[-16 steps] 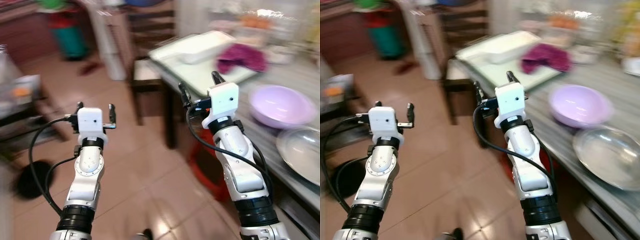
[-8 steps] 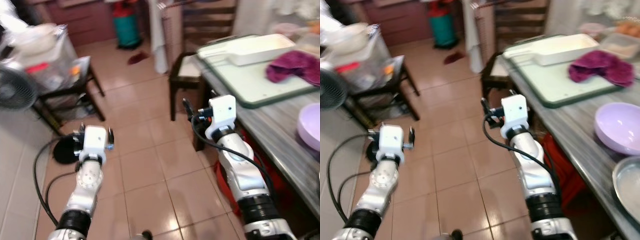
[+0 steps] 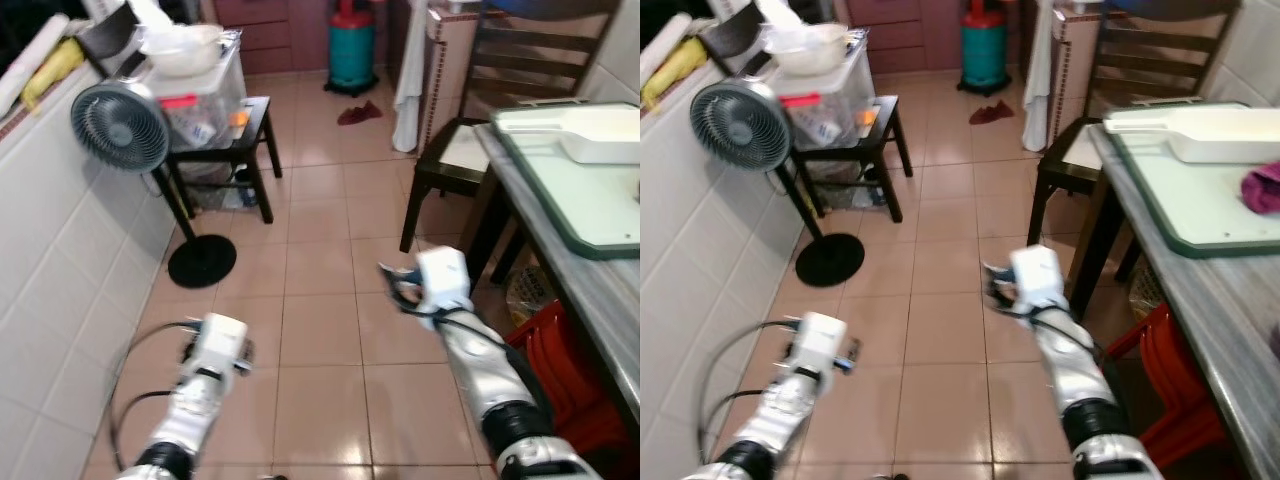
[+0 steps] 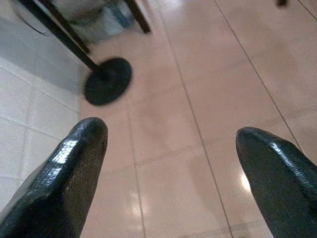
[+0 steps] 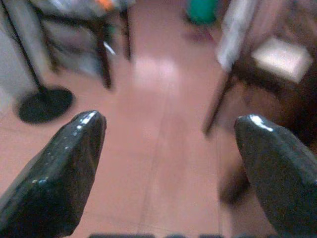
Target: Setting the table
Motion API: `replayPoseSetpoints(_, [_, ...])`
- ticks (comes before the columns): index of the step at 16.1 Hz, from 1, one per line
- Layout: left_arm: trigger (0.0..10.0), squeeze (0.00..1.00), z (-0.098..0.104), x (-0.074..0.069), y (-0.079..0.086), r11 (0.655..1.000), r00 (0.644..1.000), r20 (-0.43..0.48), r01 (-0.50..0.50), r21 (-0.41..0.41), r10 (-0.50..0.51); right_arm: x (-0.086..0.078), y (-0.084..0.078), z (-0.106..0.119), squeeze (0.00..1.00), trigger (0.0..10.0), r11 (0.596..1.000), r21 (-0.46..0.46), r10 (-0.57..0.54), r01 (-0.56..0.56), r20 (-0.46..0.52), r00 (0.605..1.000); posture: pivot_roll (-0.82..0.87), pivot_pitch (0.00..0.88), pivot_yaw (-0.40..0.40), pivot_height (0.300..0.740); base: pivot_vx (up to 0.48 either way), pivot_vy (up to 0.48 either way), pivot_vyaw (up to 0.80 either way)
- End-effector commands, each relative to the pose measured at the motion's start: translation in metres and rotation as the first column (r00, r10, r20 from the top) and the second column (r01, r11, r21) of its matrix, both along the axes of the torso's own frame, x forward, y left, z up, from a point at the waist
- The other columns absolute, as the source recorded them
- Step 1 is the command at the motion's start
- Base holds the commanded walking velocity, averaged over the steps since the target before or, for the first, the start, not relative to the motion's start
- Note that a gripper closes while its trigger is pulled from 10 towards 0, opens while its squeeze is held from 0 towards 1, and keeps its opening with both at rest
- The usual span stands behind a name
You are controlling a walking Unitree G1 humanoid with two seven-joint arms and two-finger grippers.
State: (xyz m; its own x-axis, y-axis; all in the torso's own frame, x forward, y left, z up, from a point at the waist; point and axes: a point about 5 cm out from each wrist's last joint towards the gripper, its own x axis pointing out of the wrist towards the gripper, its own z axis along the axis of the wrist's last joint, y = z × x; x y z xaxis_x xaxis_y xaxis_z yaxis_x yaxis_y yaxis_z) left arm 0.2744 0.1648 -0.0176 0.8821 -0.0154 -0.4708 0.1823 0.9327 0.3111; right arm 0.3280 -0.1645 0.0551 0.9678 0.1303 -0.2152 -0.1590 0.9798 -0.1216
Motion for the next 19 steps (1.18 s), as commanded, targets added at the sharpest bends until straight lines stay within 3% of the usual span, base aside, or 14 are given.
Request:
replayPoseSetpoints(1, [10.0,0.00,-0.003,-0.002,0.012,0.999,0.999,-0.040,-0.026,0.029,0.027,-0.009,-0.002,-0.021,0.00,10.0,0.998,0.016,-0.054,0.056,-0.108,0.993,-0.13,0.035,0.038,0.740,0.000,0.000,0.00])
replayPoseSetpoints(2, [10.0,0.00,-0.007,-0.006,0.012,0.999,0.997,-0.068,-0.016,0.051,0.020,-0.018,-0.008,-0.036,0.00,10.0,0.995,0.023,-0.094,0.100,-0.186,0.978,-0.13,0.019,0.028,0.740,0.000,0.000,0.00])
replayPoseSetpoints(3, [10.0,0.00,-0.015,-0.013,0.015,0.997,0.992,-0.128,-0.013,0.073,0.022,-0.032,-0.012,-0.055,0.00,10.0,0.993,-0.055,-0.118,0.107,-0.279,0.953,-0.13,0.005,0.010,0.740,0.000,0.000,0.00])
replayPoseSetpoints(6, [10.0,0.00,-0.026,-0.028,0.033,0.984,0.963,-0.205,-0.168,0.061,0.177,-0.046,-0.015,-0.071,0.00,10.0,0.982,-0.186,-0.086,0.020,-0.353,0.932,-0.13,0.000,-0.036,0.740,0.000,0.000,0.00])
replayPoseSetpoints(8, [10.0,0.00,-0.030,-0.035,0.038,0.978,0.953,-0.223,-0.194,0.071,0.205,-0.056,-0.024,-0.080,0.00,10.0,0.974,-0.227,-0.101,0.007,-0.401,0.910,-0.10,0.000,-0.068,0.740,0.000,0.000,0.00])
replayPoseSetpoints(11, [10.0,0.00,-0.038,-0.048,0.046,0.965,0.928,-0.265,-0.259,0.047,0.262,-0.069,-0.029,-0.090,0.00,10.0,0.972,-0.236,-0.110,0.001,-0.447,0.888,-0.08,0.000,-0.062,0.740,0.000,0.000,0.00])
replayPoseSetpoints(14, [10.0,0.00,-0.040,-0.051,0.046,0.981,0.934,-0.299,-0.180,0.078,0.195,-0.080,-0.034,-0.098,0.00,10.0,0.974,-0.221,-0.161,0.057,-0.489,0.857,-0.10,0.000,-0.015,0.740,0.000,0.000,0.00])
replayPoseSetpoints(15, [10.0,0.00,-0.040,-0.051,0.047,0.984,0.935,-0.308,-0.154,0.087,0.173,-0.088,-0.036,-0.103,0.00,10.0,0.979,-0.178,-0.179,0.101,-0.505,0.845,-0.10,0.005,0.002,0.740,0.000,0.000,0.00])
replayPoseSetpoints(19, [10.0,0.00,-0.045,-0.060,0.050,0.987,0.921,-0.355,-0.145,0.073,0.162,-0.101,-0.042,-0.111,0.00,10.0,0.975,-0.164,-0.216,0.151,-0.533,0.818,-0.11,0.008,0.017,0.740,0.000,0.000,0.10])
